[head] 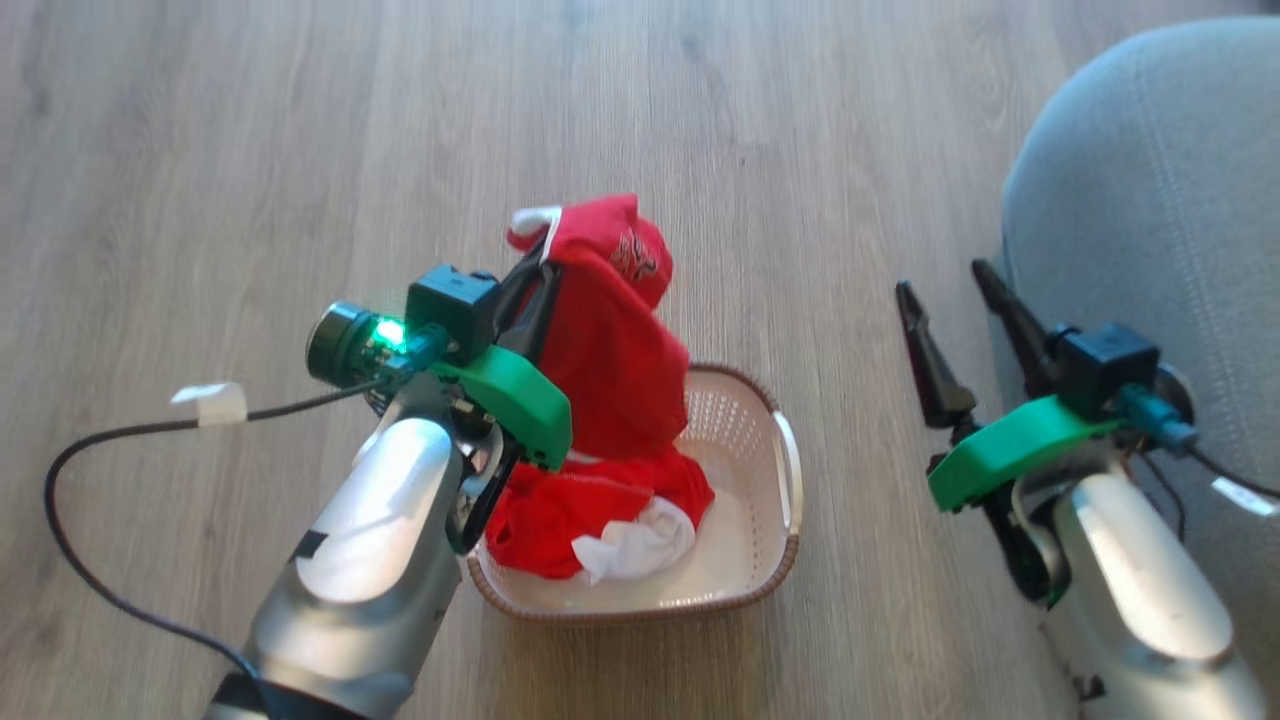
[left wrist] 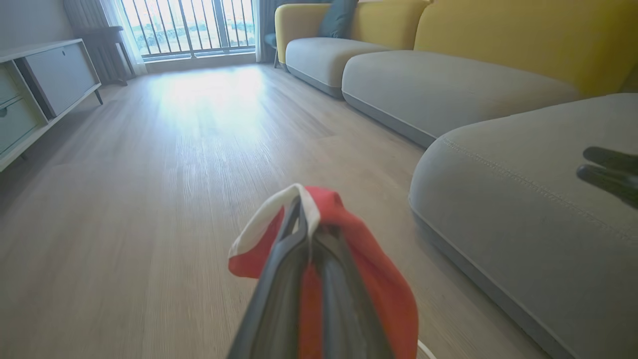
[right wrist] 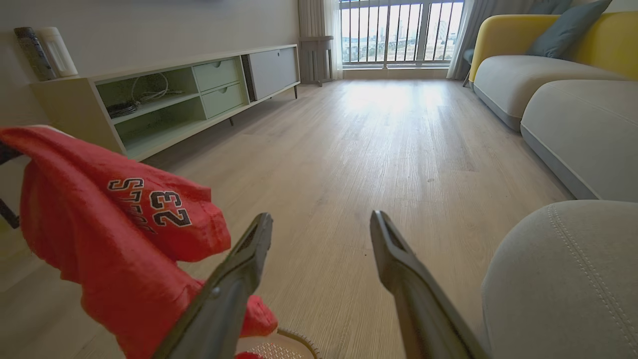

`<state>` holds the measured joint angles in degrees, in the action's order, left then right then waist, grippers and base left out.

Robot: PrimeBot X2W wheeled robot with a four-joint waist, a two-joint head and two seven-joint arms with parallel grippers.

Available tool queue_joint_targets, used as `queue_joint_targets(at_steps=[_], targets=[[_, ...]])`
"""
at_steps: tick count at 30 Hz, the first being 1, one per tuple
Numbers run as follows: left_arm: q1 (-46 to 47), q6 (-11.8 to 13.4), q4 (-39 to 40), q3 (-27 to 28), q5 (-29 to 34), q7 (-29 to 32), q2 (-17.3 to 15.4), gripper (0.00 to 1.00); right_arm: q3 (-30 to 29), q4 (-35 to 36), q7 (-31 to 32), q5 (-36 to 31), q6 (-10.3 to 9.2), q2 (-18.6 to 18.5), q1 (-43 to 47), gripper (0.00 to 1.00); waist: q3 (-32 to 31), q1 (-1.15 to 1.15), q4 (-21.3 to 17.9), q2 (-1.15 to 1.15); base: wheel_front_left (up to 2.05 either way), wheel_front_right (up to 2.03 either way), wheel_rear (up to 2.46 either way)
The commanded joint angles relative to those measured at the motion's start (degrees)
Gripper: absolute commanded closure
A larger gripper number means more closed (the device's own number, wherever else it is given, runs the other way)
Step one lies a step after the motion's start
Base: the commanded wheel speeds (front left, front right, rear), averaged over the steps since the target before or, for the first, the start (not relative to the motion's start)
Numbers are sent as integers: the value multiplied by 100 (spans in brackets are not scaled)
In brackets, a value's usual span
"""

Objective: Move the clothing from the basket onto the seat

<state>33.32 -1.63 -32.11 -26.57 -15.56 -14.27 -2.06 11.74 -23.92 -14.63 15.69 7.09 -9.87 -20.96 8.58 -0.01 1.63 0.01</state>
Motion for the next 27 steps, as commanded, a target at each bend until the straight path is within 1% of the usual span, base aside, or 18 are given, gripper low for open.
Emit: queue_joint_targets(at_steps=[1, 6, 7, 12, 17, 22, 24, 27], targets=[[90, -40, 335, 243, 46, -73, -82, 100, 136, 118, -37, 32, 40, 48, 37, 0, -216, 1, -2, -1, 0, 0, 0], [158, -112, 911, 327, 68, -73, -82, 100, 251, 24, -37, 57, 40, 105, 236, 0, -459, 1, -16, -1, 0, 0, 0], [158, -112, 911, 327, 68, -73, -82, 100, 251, 24, -37, 57, 40, 105, 236, 0, -459, 1, -16, -1, 0, 0, 0], [309, -131, 1473, 229, 10, -73, -82, 100, 326, -56, -37, 87, 40, 128, 370, 0, -596, 1, -14, -1, 0, 0, 0], [537, -24, 1962, 42, -109, -73, -82, 100, 381, -83, -37, 99, 40, 142, 443, 0, -644, 1, -12, -1, 0, 0, 0], [667, 67, 2131, -171, -132, -73, -82, 100, 463, -54, -37, 125, 40, 164, 411, 0, -610, 1, -19, -1, 0, 0, 0], [698, 100, 2197, -237, -94, -73, -82, 100, 573, 60, -37, 182, 40, 175, 365, 0, -582, 1, -21, -1, 0, 0, 0], [687, 147, 2267, -323, -122, -73, -82, 100, 854, 468, -37, 354, 40, 173, 262, 0, -549, 1, -23, -1, 0, 0, 0]])
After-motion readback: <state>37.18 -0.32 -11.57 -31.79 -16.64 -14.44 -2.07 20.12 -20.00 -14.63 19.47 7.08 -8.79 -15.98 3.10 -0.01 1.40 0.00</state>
